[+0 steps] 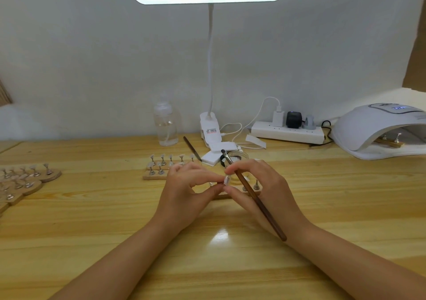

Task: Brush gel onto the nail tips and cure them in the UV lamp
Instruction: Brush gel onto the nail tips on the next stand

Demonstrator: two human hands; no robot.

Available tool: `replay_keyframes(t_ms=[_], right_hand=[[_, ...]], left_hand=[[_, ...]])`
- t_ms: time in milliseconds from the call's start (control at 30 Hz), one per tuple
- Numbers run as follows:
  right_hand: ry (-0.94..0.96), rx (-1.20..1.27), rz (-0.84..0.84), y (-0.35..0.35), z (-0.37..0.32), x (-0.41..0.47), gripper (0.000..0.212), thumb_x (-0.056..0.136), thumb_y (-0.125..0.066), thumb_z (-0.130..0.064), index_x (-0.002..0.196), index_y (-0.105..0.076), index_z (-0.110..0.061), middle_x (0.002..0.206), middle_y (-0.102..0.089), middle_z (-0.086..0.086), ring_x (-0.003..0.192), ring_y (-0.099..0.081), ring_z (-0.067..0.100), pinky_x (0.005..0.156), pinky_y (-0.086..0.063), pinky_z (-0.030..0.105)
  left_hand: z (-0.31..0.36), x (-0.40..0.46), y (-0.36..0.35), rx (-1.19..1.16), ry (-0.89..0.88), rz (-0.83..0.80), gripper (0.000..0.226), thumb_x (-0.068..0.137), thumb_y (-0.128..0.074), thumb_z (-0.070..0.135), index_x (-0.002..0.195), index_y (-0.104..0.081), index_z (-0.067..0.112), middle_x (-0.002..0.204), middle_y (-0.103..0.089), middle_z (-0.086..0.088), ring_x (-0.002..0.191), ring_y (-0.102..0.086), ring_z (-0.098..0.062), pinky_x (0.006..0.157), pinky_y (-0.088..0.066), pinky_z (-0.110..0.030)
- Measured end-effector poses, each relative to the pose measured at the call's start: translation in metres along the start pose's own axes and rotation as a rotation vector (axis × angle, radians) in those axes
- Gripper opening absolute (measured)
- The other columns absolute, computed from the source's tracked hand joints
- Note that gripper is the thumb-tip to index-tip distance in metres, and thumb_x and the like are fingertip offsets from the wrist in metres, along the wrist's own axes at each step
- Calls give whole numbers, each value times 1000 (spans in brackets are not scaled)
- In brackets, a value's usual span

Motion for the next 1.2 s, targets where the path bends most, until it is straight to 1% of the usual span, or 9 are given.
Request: replay_keyframes(t_ms=[100,400,500,600,700,800,867,1033,1200], right_hand=[[15,26,4,1,-1,0,26,72,-75,-20,96,-64,-15,93,-55,-20,90,-55,4,77,-51,32],[-4,54,7,1,-1,-1,25,73,-75,-19,95,-64,-15,90,-58,-19,88,-57,3,79,-51,34],[-41,76,20,3,2,-1,24,75,-74,-18,95,-62,-21,90,-61,-15,87,-60,4,80,-50,31],[-89,58,20,5,9,1,27,75,-75,-13,94,-61,-24,88,-62,-13,87,-61,8,80,-48,27],[-114,-17,-48,3,16,3,22,75,-75,-13,93,-65,-18,87,-61,-15,85,-59,8,83,-43,29],[-137,-59,-113,-1,23,3,20,76,-74,-16,93,-65,-18,89,-65,-11,87,-59,9,85,-40,29],[-144,-91,-119,-2,25,2,19,76,-74,-17,93,-65,-20,90,-65,-10,88,-58,9,84,-38,28],[-142,-132,-111,-2,27,1,21,76,-74,-16,94,-64,-20,90,-64,-10,87,-57,8,84,-38,27],[-117,-160,-137,-4,25,1,21,75,-74,-17,94,-65,-21,89,-65,-9,86,-57,9,80,-33,22]], left_hand=[[0,0,1,6,-2,4,23,67,-63,35,90,-67,32,80,-60,31,85,-52,7,85,-29,-25],[0,0,0,26,-45,10,22,69,-66,37,91,-65,36,82,-63,27,87,-50,13,84,-28,-25],[3,1,-1,64,-58,6,34,65,-70,44,97,-63,35,95,-63,24,95,-52,9,87,-33,-31],[-5,2,-5,83,49,-47,51,60,-67,54,106,-61,32,109,-56,25,104,-55,-2,93,-39,-46],[-21,0,-13,59,197,-138,51,56,-64,59,102,-52,41,97,-57,27,98,-55,3,98,-38,-46],[-33,-2,-19,27,278,-185,44,63,-76,41,95,-47,47,81,-61,19,90,-57,5,102,-35,-47],[-35,-4,-21,19,284,-210,43,68,-77,30,94,-48,47,76,-62,16,85,-57,7,103,-34,-48],[-34,-4,-18,-27,285,-194,43,67,-79,21,93,-53,44,78,-63,15,81,-57,7,99,-38,-48],[-30,-3,-17,-26,268,-191,43,66,-79,20,90,-54,45,84,-63,17,87,-58,2,97,-38,-48]])
Point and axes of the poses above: each hand's wrist, its own x-axis towards the middle knuckle, its own y-axis out of the back of the hand, z = x × y, the point moved 8 cm from there along x, towards the middle knuckle
